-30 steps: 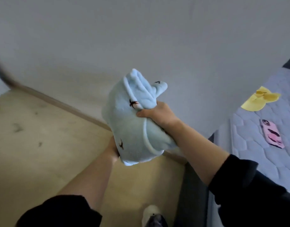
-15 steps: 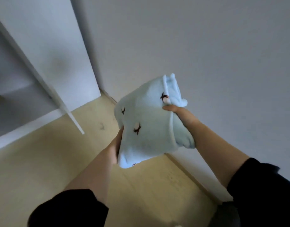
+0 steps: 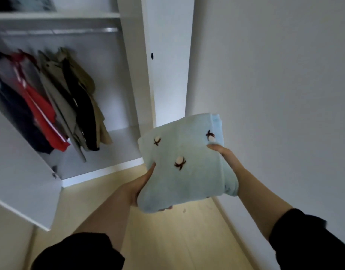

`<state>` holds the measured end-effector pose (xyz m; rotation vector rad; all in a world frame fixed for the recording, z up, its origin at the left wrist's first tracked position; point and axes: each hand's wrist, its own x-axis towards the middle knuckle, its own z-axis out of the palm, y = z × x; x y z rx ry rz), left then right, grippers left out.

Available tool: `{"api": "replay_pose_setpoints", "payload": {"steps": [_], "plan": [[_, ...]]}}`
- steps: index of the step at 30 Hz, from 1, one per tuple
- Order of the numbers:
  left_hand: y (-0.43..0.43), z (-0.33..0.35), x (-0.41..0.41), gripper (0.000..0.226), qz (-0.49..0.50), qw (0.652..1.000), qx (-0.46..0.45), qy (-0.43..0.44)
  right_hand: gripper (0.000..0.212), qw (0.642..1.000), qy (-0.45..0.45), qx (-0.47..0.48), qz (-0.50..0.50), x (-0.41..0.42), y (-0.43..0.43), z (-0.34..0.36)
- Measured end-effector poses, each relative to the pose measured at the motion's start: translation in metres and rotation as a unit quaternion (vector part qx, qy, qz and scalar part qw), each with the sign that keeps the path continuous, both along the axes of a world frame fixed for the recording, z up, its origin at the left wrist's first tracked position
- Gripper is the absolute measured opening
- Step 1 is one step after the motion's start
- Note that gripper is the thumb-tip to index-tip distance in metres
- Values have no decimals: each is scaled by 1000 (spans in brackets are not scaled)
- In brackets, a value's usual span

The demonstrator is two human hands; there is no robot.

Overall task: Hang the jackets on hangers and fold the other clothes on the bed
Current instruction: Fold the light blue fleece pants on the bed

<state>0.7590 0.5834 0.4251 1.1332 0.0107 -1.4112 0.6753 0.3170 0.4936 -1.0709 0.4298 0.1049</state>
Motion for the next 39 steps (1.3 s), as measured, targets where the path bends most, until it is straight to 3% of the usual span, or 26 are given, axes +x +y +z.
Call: {"api": "replay_pose_setpoints", "payload": {"steps": [2, 8, 12, 17, 20, 22, 28, 39], "plan": [[15, 11, 18, 103, -5, 1000, -3, -18, 45, 999, -15, 8, 28, 23, 12, 6], [51, 32, 76, 68, 221, 972, 12, -79, 53, 993, -61, 32, 93, 107, 38, 9], [84, 54, 119, 69, 335, 936, 23, -106, 47, 982, -85, 39, 164, 178, 60, 18], [143, 89, 174, 69, 500, 850, -23, -167, 39, 970, -99, 33, 219, 268, 117, 49], [178, 121, 217, 45, 576, 792, -4, -202, 47, 966, -107, 0, 237, 321, 161, 66], [211, 146, 251, 44, 571, 785, 45, -236, 40, 959, -123, -2, 256, 355, 195, 82], [329, 191, 329, 49, 522, 801, 10, -293, 51, 950, -143, -39, 275, 449, 296, 127], [410, 315, 492, 42, 541, 740, 52, -396, 34, 945, -230, -143, 182, 608, 396, 237]]}}
